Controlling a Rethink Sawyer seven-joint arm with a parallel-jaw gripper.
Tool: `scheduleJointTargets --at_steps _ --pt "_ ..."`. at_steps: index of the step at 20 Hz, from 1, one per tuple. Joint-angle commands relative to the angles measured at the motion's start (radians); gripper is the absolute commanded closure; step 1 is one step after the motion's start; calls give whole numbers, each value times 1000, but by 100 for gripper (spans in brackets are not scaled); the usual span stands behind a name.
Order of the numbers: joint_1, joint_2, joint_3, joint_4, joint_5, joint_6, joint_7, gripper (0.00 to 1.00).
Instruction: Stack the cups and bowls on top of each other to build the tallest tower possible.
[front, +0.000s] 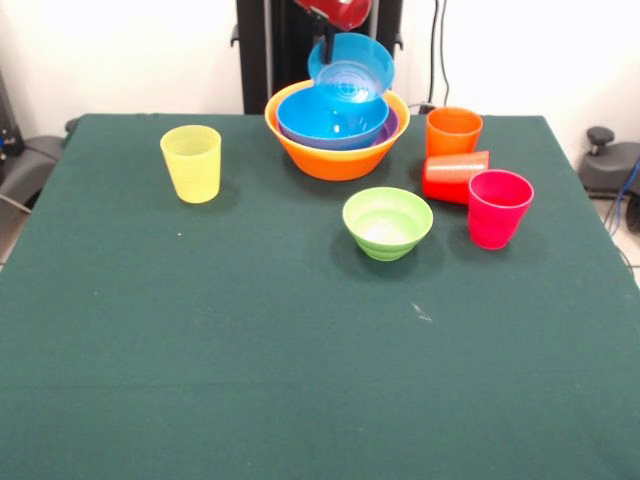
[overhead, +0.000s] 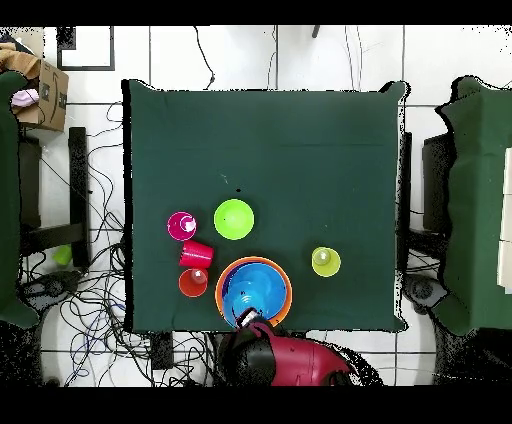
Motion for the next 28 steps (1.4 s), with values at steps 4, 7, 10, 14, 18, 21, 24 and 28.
scheduleJointTargets --at_steps 4,7,10,14,18,21,24,28 --pt "-6 41 14 25 -68 -31 45 100" --pt "-15 36 11 23 -76 -24 43 100" --pt "-13 39 1 10 -81 -20 43 100" --pt "-8 37 -12 2 -78 -27 51 100" --pt "-13 27 -13 2 -62 -31 60 0" --pt "-26 25 -5 6 -62 -53 67 0" --pt "-25 20 -5 7 -57 -58 73 0" --pt "-17 29 -13 11 -51 -90 93 0"
